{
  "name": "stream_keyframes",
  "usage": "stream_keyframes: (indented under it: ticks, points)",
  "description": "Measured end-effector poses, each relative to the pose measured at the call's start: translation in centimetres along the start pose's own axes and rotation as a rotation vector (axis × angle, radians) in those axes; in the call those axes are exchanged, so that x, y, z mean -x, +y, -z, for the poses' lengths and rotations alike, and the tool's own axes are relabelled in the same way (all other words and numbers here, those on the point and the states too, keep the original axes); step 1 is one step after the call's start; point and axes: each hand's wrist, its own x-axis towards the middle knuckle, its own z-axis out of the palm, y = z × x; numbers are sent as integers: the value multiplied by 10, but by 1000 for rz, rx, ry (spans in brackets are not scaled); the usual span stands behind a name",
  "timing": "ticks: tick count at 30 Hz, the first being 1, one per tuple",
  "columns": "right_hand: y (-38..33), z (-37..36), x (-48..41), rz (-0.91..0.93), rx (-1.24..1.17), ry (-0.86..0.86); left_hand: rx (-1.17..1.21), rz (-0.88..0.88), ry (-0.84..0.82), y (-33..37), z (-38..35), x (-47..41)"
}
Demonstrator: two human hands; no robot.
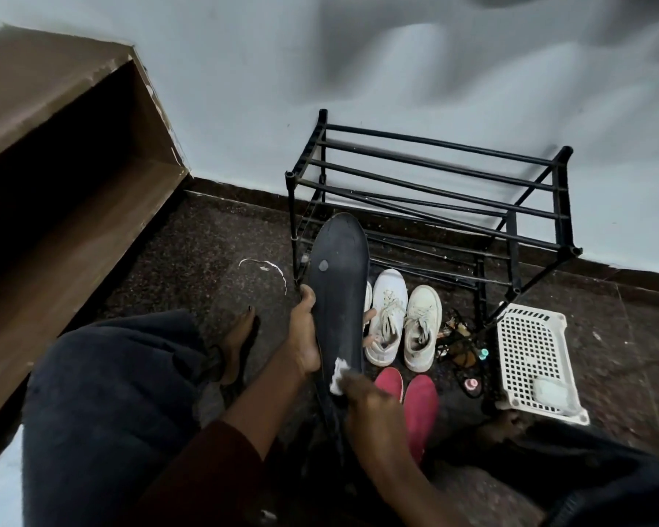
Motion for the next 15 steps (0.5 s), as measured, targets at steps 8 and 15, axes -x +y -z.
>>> stream_keyframes:
  ticks: [8,15]
  points:
    - [9,40,-28,-834,-911,-46,15,-27,19,3,24,7]
    - [3,50,-63,-856,-1653,-132,-73,-82,26,-7,18,6]
